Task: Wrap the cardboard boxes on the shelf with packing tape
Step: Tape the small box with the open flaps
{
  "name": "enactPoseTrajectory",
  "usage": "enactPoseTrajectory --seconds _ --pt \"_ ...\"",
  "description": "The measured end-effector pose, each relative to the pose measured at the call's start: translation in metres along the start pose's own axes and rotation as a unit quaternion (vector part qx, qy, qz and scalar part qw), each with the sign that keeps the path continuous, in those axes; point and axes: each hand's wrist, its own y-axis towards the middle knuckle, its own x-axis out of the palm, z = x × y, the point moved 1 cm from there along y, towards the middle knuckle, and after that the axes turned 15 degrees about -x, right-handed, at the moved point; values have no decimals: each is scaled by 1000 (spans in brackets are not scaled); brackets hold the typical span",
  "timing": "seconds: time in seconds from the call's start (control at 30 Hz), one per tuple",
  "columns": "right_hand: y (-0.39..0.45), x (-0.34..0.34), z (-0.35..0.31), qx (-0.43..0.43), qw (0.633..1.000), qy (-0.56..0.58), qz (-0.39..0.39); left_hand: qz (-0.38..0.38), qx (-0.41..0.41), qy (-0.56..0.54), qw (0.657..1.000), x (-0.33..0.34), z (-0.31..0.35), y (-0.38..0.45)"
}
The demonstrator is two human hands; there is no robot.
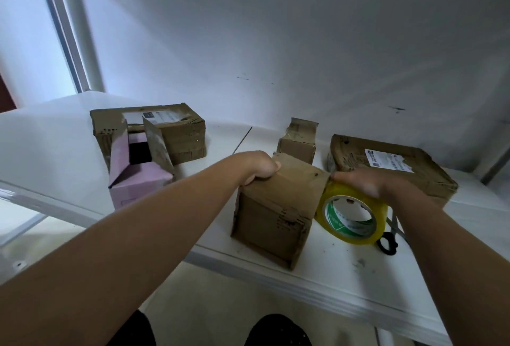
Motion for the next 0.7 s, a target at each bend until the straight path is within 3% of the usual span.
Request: enactPoseTrajectory --seconds 0.13,0.27,0.43,0.7 --pt "-5 3 -2 -9 999 8 31 186 80 196 960 13 -5 1" --pt "-17 6 6 -35 990 79 111 224 87 267 933 18 -3 2" --pt "-53 23 43 -39 950 285 119 172 60 195 964 9 -7 7" --pt "-65 -20 -6 -202 904 335 172 -10 14 59 998 -14 -31 -5"
